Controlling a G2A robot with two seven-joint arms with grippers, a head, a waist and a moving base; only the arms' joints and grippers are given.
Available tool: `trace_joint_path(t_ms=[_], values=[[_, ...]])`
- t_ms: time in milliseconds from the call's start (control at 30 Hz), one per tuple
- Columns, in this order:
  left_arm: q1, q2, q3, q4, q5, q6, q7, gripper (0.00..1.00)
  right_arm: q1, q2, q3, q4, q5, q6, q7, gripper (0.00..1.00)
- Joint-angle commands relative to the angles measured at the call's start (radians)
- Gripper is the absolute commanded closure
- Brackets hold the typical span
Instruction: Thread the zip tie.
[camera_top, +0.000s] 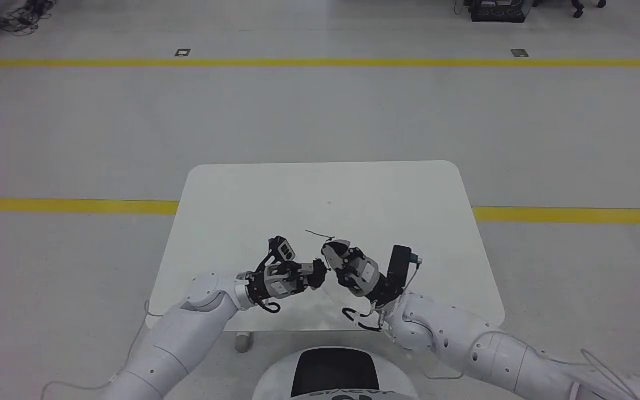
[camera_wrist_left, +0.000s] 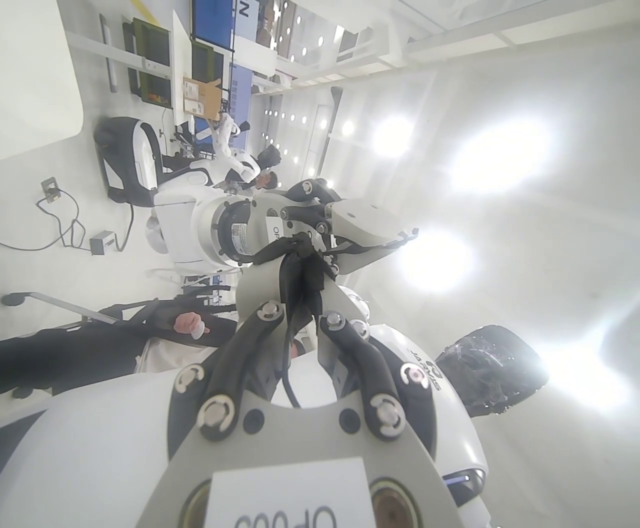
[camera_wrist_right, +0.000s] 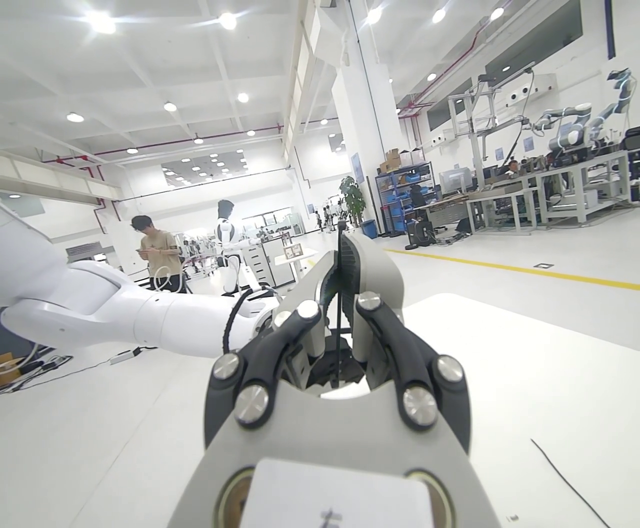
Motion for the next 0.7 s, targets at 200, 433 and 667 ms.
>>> trace_joint_path(t_ms=[200,433,667], values=[[-0.002,0.001,0.003,0.003,-0.001,0.002,-0.004,1.00,-0.009,0.005,0.014,-0.013,-0.020,0.000,-0.010,1.00],[-0.003,0.001,0.005,0.004,-0.003,0.002,-0.001,1.00,-0.015,0.008,0.021,-0.020,-0.026,0.000,-0.006,1.00],[-0.004,0.002,0.007,0.005,-0.003,0.001,-0.001,1.00,-0.018,0.009,0.024,-0.022,-0.026,0.000,-0.001,1.00]])
